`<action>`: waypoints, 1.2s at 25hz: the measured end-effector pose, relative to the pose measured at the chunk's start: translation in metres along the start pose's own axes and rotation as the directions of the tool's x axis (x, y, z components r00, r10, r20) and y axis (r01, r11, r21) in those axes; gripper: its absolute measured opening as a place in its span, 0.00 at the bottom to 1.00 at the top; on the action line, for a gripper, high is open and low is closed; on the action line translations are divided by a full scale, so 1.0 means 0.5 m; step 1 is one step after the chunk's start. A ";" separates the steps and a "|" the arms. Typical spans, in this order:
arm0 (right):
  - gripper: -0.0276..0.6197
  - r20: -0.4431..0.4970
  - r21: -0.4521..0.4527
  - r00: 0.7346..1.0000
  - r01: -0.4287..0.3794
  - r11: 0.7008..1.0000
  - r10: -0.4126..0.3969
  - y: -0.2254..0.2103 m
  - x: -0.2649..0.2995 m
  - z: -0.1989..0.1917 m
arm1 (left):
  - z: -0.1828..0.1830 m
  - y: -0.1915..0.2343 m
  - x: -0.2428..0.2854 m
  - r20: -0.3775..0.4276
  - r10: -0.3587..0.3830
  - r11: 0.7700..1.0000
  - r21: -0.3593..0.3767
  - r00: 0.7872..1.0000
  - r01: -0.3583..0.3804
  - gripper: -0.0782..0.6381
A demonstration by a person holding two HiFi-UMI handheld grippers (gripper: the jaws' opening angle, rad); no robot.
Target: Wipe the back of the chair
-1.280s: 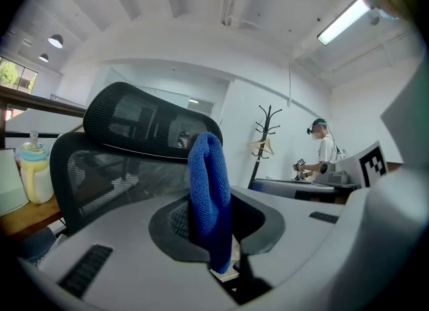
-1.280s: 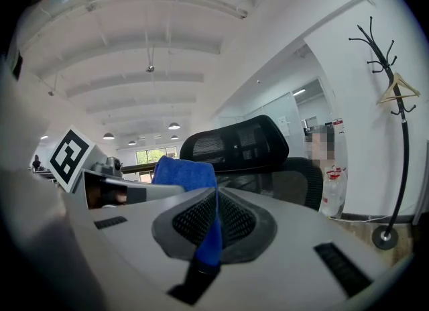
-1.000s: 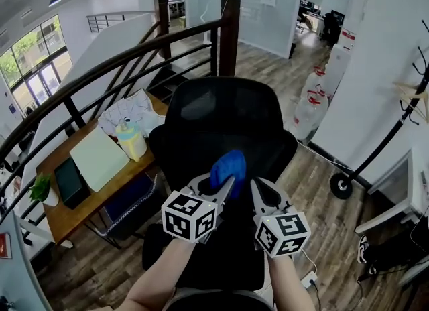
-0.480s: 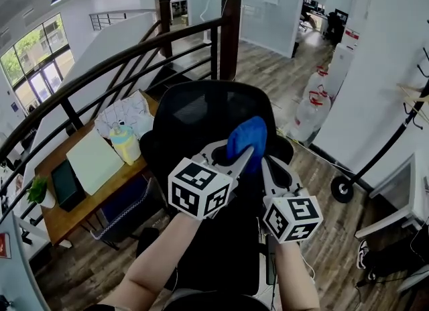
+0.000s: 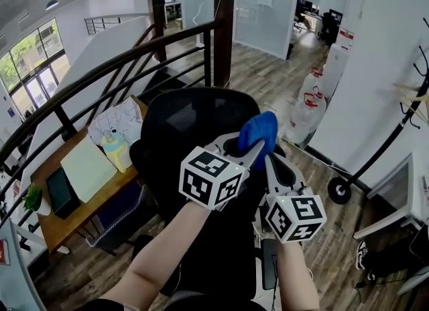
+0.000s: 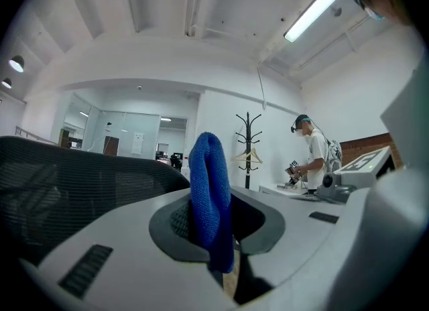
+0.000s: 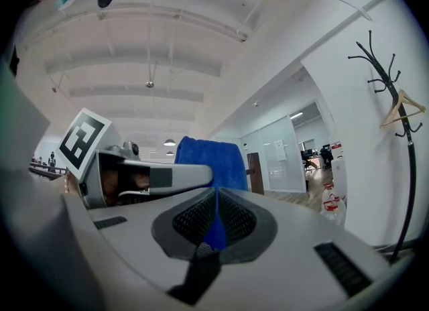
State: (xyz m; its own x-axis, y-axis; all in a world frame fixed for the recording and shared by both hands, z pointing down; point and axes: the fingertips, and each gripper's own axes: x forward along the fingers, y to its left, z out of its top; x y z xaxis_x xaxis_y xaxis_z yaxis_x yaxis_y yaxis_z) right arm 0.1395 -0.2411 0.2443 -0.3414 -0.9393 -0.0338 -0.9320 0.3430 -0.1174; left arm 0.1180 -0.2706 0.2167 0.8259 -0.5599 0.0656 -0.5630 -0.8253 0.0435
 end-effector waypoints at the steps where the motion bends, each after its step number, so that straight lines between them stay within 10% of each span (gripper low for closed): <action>1: 0.09 0.004 0.001 1.000 0.000 1.000 0.000 -0.001 0.002 0.002 | -0.004 0.004 0.004 -0.010 0.006 1.000 0.010 1.000 -0.006 0.21; 30: 0.09 -0.080 0.005 0.987 -0.139 0.990 0.139 0.124 0.099 -0.059 | -0.041 0.263 -0.129 -0.092 0.382 0.923 -0.009 0.920 -0.384 0.21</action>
State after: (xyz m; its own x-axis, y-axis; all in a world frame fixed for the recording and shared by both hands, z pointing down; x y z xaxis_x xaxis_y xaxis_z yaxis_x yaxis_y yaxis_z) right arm 0.0612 -0.2659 0.2647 -0.4759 -0.8790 0.0300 -0.8751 0.4698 -0.1163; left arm -0.0098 -0.3415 0.2388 0.5420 -0.8233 0.1686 -0.8373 -0.5463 0.0243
